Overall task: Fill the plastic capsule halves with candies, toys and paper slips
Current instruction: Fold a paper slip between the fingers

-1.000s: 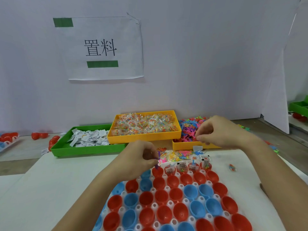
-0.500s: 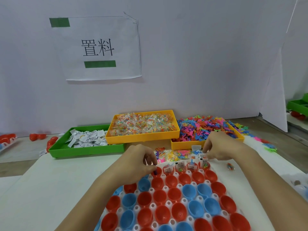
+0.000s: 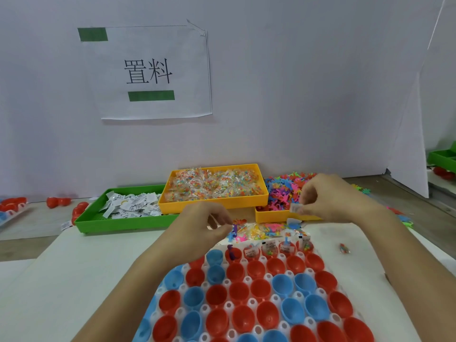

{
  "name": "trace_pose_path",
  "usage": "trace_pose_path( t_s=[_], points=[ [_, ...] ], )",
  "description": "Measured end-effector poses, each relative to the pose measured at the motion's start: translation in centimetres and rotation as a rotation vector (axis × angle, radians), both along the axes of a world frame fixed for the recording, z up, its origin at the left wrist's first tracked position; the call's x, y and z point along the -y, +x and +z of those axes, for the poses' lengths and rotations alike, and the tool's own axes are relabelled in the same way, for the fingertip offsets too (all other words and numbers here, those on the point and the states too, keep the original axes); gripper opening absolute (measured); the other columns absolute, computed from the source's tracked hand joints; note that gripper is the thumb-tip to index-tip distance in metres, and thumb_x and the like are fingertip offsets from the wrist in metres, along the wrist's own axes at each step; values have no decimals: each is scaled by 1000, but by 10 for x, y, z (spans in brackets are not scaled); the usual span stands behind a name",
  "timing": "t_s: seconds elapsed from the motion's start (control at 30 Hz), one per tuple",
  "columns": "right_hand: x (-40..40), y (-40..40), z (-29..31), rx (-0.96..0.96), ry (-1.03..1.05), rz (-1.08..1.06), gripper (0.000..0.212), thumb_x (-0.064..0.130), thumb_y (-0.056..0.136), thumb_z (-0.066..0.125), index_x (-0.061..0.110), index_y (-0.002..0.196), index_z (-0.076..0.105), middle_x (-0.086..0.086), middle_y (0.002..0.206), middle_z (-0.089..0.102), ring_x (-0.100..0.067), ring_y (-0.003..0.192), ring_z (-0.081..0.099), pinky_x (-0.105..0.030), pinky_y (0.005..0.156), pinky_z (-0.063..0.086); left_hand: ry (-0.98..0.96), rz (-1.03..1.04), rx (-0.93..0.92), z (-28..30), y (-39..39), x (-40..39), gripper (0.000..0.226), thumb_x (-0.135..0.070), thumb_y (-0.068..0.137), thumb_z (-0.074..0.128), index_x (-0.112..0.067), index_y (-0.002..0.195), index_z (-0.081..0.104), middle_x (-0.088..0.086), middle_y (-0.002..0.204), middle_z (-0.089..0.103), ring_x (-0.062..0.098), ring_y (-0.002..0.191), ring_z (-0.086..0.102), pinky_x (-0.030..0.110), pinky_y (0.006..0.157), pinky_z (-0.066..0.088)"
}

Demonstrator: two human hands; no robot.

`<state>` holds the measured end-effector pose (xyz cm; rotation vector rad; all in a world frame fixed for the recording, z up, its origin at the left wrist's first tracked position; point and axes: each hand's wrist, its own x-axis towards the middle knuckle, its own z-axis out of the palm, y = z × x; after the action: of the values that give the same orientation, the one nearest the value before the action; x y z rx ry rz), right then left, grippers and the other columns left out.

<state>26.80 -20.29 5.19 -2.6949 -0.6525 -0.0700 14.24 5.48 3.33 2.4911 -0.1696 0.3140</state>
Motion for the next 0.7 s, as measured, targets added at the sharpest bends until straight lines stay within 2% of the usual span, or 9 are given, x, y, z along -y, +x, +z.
trace_pose_path(
  t_s=[0.1, 0.23, 0.3, 0.4, 0.6, 0.7],
  points=[
    [-20, -22, 18, -53, 178, 178, 22, 41, 79, 81, 24, 69, 71, 10, 63, 71, -2, 59, 64, -23, 61, 48, -131, -42, 55, 7, -1, 5, 6, -20, 90, 70, -25, 88, 71, -9, 83, 70, 4, 79, 65, 19, 73, 53],
    [-55, -48, 18, -189, 235, 399, 13, 33, 77, 85, 28, 79, 73, 12, 77, 75, -4, 73, 70, -33, 76, 59, -310, -119, 53, 13, -3, 16, 8, -26, 85, 75, -22, 90, 72, -3, 81, 73, 11, 79, 69, 25, 75, 57],
    [-64, -52, 14, -177, 231, 415, 15, 29, 77, 86, 30, 80, 71, 13, 76, 74, -2, 71, 69, -30, 73, 58, -295, -104, 61, 13, -3, 16, 7, -21, 84, 77, -19, 86, 71, -2, 78, 73, 13, 74, 69, 29, 72, 57],
    [-65, -53, 12, -165, 293, 374, 24, 26, 76, 87, 34, 86, 67, 14, 76, 73, 0, 69, 68, -21, 67, 51, -282, -78, 52, 13, -2, 11, 6, -16, 82, 78, -18, 82, 72, -4, 71, 71, 8, 65, 65, 24, 64, 52],
    [-66, -53, 11, -165, 455, 416, 22, 18, 79, 84, 32, 92, 72, 7, 76, 73, -5, 68, 69, -12, 63, 50, -281, -95, -18, 11, -2, 9, 6, -6, 84, 76, -9, 88, 74, 5, 78, 74, 20, 75, 71, 33, 75, 59],
    [-69, -54, 8, -167, 439, 438, 20, 16, 83, 80, 32, 92, 72, 6, 77, 73, -5, 73, 69, -13, 70, 52, -232, -97, -77, 9, -2, 8, 3, -6, 84, 75, -6, 87, 74, 8, 78, 75, 24, 76, 72, 37, 77, 59]
  ],
)
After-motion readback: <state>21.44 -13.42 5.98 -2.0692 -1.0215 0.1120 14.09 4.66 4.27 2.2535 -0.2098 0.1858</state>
